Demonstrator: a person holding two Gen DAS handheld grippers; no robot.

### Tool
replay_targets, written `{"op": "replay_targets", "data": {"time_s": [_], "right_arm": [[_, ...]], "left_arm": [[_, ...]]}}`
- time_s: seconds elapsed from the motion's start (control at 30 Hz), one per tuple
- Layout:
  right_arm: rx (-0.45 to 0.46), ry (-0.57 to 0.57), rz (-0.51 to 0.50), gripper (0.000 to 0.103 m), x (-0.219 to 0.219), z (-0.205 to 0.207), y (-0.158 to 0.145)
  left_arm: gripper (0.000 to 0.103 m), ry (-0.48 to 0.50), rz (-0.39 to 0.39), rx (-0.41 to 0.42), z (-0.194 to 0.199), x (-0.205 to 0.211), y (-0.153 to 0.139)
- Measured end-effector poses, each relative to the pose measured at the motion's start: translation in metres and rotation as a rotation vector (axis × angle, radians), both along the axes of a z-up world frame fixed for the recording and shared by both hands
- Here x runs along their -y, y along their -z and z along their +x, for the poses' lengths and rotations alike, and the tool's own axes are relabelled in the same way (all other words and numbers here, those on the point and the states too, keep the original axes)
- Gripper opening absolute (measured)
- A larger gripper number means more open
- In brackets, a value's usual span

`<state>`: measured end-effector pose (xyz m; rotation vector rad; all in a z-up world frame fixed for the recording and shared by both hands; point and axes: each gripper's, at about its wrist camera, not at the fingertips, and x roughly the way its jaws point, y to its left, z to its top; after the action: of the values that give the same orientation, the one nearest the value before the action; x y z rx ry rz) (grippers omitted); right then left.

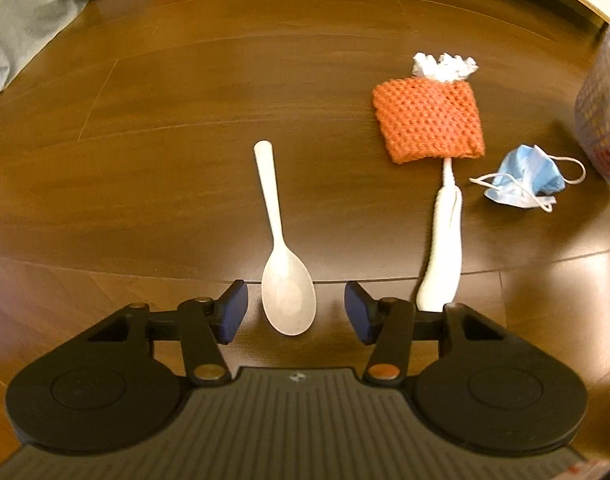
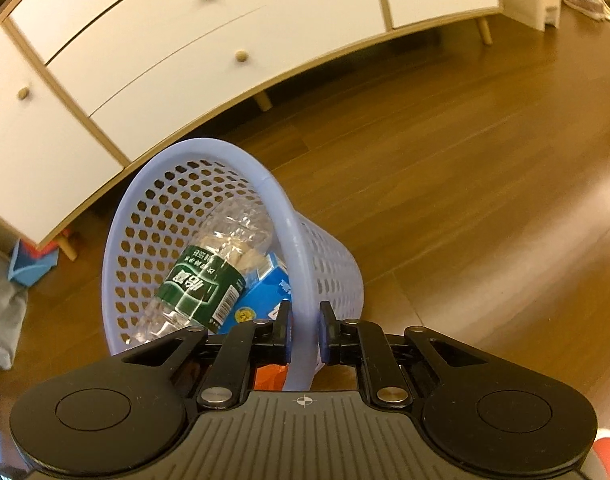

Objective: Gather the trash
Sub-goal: 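Move the left gripper to the white plastic spoon, then grasp the white plastic spoon with the left gripper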

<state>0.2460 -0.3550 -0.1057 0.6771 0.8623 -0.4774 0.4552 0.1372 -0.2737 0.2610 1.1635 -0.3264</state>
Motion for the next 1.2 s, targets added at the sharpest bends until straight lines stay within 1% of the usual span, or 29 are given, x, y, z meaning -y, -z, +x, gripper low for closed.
{"op": "replay_targets", "data": {"time_s": [0.13, 0.2, 0.33, 0.4, 0.47, 0.8, 1.07, 1.2], "right_arm": [[-0.001, -0.040, -0.045, 0.009, -0.007, 0.005, 0.000], [0.000, -0.054, -0.054, 0.009, -0.009, 0.007, 0.000], [-0.001, -0.072, -0.074, 0.009, -0.009, 0.008, -0.002], [-0.003, -0.075, -0.080, 0.009, -0.009, 0.010, 0.000], [-0.003, -0.080, -0.084, 0.009, -0.006, 0.010, 0.002], [-0.011, -0.109, -0.123, 0.009, -0.008, 0.011, 0.001], [-0.011, -0.112, -0.137, 0.009, -0.006, 0.012, 0.002], [-0.011, -0.133, -0.154, 0.009, -0.009, 0.013, 0.000]], "left_arm": [[0.047, -0.050, -0.019, -0.010, 0.005, -0.005, 0.007], [0.046, -0.061, -0.016, -0.020, 0.006, -0.004, 0.013], [0.035, -0.073, 0.006, -0.023, 0.007, -0.003, 0.024], [0.033, -0.088, 0.011, -0.026, 0.009, -0.004, 0.027], [0.033, -0.091, 0.014, -0.023, 0.010, -0.003, 0.030], [0.028, -0.076, 0.014, -0.010, 0.012, 0.002, 0.032], [0.028, -0.017, 0.020, -0.007, 0.000, -0.002, 0.026], [0.028, 0.005, 0.022, 0.002, -0.004, -0.002, 0.020]]}}
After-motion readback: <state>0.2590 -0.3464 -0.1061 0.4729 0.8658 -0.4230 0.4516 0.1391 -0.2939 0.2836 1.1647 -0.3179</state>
